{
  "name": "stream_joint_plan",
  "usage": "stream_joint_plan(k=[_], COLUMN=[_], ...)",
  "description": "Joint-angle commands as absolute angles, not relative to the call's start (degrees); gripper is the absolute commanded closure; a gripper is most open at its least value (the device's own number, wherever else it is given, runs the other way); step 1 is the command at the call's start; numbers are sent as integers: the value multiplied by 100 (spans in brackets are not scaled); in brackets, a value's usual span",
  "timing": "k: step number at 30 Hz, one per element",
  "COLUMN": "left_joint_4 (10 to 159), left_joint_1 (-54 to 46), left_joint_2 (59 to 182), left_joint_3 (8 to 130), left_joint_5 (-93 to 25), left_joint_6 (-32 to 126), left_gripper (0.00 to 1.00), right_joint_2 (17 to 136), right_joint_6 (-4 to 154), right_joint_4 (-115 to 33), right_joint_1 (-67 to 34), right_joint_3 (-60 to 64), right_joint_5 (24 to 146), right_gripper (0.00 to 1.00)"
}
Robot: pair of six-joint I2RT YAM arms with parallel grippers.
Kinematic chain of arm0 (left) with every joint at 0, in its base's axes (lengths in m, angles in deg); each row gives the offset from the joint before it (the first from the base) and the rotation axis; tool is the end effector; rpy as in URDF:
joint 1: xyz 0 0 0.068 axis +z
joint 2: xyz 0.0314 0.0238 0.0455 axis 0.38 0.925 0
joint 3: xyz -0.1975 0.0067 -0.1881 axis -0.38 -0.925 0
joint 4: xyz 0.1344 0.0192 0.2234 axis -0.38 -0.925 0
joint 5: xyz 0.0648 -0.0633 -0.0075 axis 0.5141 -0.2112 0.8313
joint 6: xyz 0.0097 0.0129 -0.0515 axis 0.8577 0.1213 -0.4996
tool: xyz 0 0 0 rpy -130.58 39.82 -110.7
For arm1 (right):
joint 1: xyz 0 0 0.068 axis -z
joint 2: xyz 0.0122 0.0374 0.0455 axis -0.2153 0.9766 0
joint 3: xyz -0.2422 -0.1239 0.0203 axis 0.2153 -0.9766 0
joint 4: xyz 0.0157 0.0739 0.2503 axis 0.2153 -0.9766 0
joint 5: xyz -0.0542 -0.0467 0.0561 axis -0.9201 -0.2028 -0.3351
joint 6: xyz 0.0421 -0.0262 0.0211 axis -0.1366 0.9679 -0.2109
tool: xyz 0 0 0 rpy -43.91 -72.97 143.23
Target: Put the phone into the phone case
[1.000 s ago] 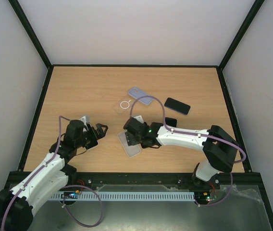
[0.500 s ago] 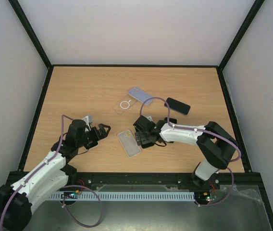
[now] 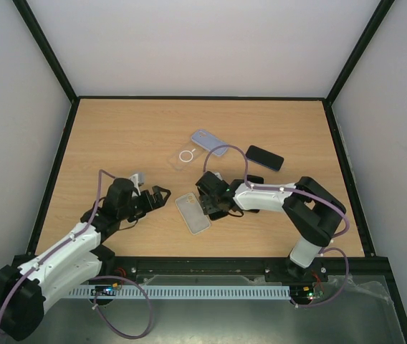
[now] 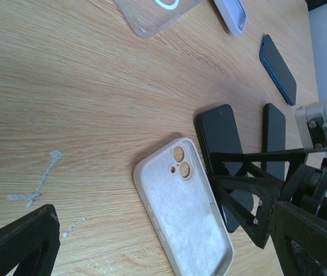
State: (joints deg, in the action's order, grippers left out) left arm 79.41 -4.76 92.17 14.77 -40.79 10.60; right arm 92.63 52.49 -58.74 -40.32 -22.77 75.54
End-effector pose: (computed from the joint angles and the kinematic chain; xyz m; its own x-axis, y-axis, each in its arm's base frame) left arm 0.1514 -0.0877 0.1831 -0.7846 -0.4063 -0.4683 0.0751 0.6874 -0.7224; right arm 0.1897 0.2478 0.1410 -0.8639 -0.3240 -0.3857 -0.4181 0.8883 0.1902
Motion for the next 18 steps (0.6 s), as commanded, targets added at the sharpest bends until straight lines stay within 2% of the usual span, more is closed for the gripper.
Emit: stream_joint_plan(k=[1,4,18], left_joint_4=[8162,8297,9361], left_joint_1=[-575,-639,-949], left_joint_2=[9297,9354,9460], left_joint_3=[1435,1402,1189], left_joint_5=[-4139,-4231,-4665], left_joint_6=[960,876,198], left_gripper=[0,0,0], right_joint_2=[9560,9360,7641], right_joint_6=[5268,5239,4825], right_joint_4=[-6002,-6038,-5609], right_joint_1=[-3984,-3991,-4117], right_joint_3=[-2504,-2534,-2878], right_joint_5=[7629,7486,7246], right_gripper=[30,35,42])
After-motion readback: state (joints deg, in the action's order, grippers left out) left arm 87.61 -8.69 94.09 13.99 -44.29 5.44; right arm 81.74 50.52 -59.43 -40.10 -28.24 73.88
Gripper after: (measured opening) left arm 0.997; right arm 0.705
